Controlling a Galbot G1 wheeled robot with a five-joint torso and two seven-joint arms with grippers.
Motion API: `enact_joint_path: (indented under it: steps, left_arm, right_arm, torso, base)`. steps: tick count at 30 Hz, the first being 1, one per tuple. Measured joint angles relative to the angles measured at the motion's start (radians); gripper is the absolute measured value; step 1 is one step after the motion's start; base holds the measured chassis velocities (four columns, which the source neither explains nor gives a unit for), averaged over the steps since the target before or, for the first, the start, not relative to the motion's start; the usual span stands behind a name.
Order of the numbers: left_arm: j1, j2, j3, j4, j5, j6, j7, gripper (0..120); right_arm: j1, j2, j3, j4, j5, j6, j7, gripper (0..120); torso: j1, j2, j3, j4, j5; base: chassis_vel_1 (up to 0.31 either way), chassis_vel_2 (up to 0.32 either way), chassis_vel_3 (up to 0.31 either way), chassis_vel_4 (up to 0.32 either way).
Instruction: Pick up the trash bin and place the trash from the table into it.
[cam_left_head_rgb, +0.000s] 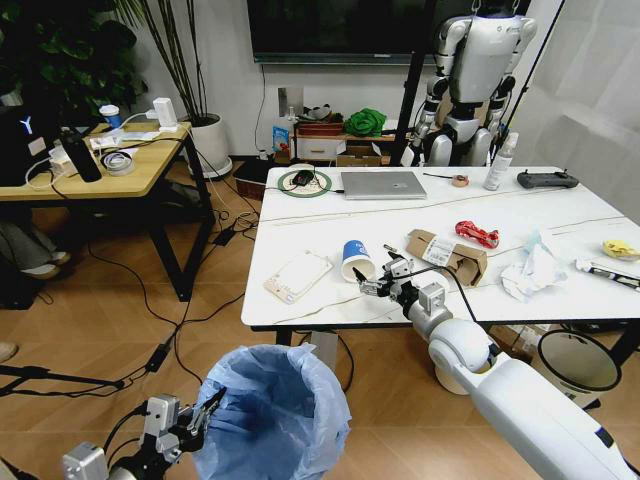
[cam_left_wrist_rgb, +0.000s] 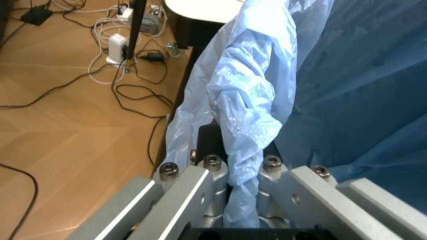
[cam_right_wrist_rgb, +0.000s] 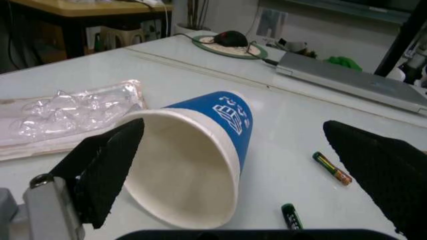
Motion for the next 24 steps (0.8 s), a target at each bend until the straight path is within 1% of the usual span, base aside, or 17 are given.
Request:
enact_joint_path:
  steps: [4, 9, 10, 11, 13, 14, 15, 17, 18, 19, 23, 24]
  left_arm:
    - [0.001, -0.014, 0.007, -0.005, 0.007, 0.000, 0.001, 0]
    - [0.016, -0.025, 0.011, -0.005, 0.030, -0.001, 0.009, 0]
    - [0.016, -0.025, 0.011, -0.005, 0.030, -0.001, 0.009, 0]
    - [0.015, -0.026, 0.011, -0.006, 0.030, -0.001, 0.009, 0]
    - [0.013, -0.029, 0.011, -0.007, 0.031, -0.002, 0.010, 0]
    - [0.013, -0.029, 0.012, -0.007, 0.031, -0.002, 0.010, 0]
    - [0.014, -0.029, 0.012, -0.007, 0.032, -0.003, 0.010, 0]
    - [0.014, -0.029, 0.012, -0.006, 0.033, -0.003, 0.011, 0]
    - [0.014, -0.029, 0.012, -0.004, 0.034, -0.004, 0.012, 0]
    - [0.012, -0.028, 0.012, -0.003, 0.034, -0.004, 0.012, 0]
    - [0.006, -0.027, 0.014, -0.003, 0.034, -0.005, 0.011, 0]
    - [0.006, -0.027, 0.014, -0.003, 0.034, -0.005, 0.011, 0]
  right_arm:
    - [0.019, 0.012, -0.012, -0.026, -0.001, 0.002, -0.004, 98]
    - [0.051, 0.029, -0.035, -0.059, -0.002, 0.009, -0.013, 75]
    - [0.051, 0.029, -0.035, -0.059, -0.002, 0.009, -0.013, 75]
    - [0.055, 0.031, -0.037, -0.064, -0.002, 0.010, -0.013, 72]
    - [0.057, 0.032, -0.039, -0.066, -0.002, 0.011, -0.015, 62]
    - [0.057, 0.031, -0.039, -0.066, -0.002, 0.011, -0.015, 62]
    - [0.056, 0.030, -0.039, -0.065, -0.002, 0.011, -0.016, 55]
    - [0.056, 0.030, -0.038, -0.064, -0.002, 0.011, -0.016, 55]
    - [0.053, 0.028, -0.037, -0.060, -0.002, 0.011, -0.016, 47]
    - [0.053, 0.026, -0.035, -0.058, -0.002, 0.011, -0.016, 42]
    - [0.051, 0.024, -0.029, -0.054, 0.000, 0.009, -0.016, 26]
    - [0.051, 0.024, -0.029, -0.054, 0.000, 0.009, -0.016, 26]
  torso:
    - [0.000, 0.000, 0.000, 0.0000, 0.0001]
    - [0.000, 0.000, 0.000, 0.0001, 0.0000]
    - [0.000, 0.000, 0.000, 0.0001, 0.0000]
    - [0.000, 0.000, 0.000, 0.0002, 0.0001]
    - [0.000, 0.000, 0.000, 0.0001, 0.0001]
    - [0.000, 0.000, 0.000, 0.0000, 0.0001]
    - [0.000, 0.000, 0.000, 0.0000, 0.0001]
    - [0.000, 0.000, 0.000, 0.0000, 0.0001]
    - [0.000, 0.000, 0.000, 0.0000, 0.0001]
    - [0.000, 0.000, 0.000, 0.0000, 0.0001]
    - [0.000, 0.000, 0.000, 0.0000, 0.0001]
    - [0.000, 0.000, 0.000, 0.0000, 0.0001]
  base:
    - [0.000, 0.000, 0.000, 0.000]
    - [0.000, 0.000, 0.000, 0.000]
    - [0.000, 0.000, 0.000, 0.000]
    - [0.000, 0.000, 0.000, 0.000]
    - [0.000, 0.000, 0.000, 0.000]
    - [0.000, 0.000, 0.000, 0.000]
    - [0.000, 0.000, 0.000, 0.000]
    - [0.000, 0.000, 0.000, 0.000]
    - [0.000, 0.000, 0.000, 0.000]
    - [0.000, 0.000, 0.000, 0.000]
    - [0.000, 0.000, 0.000, 0.000]
    - [0.000, 0.000, 0.000, 0.000]
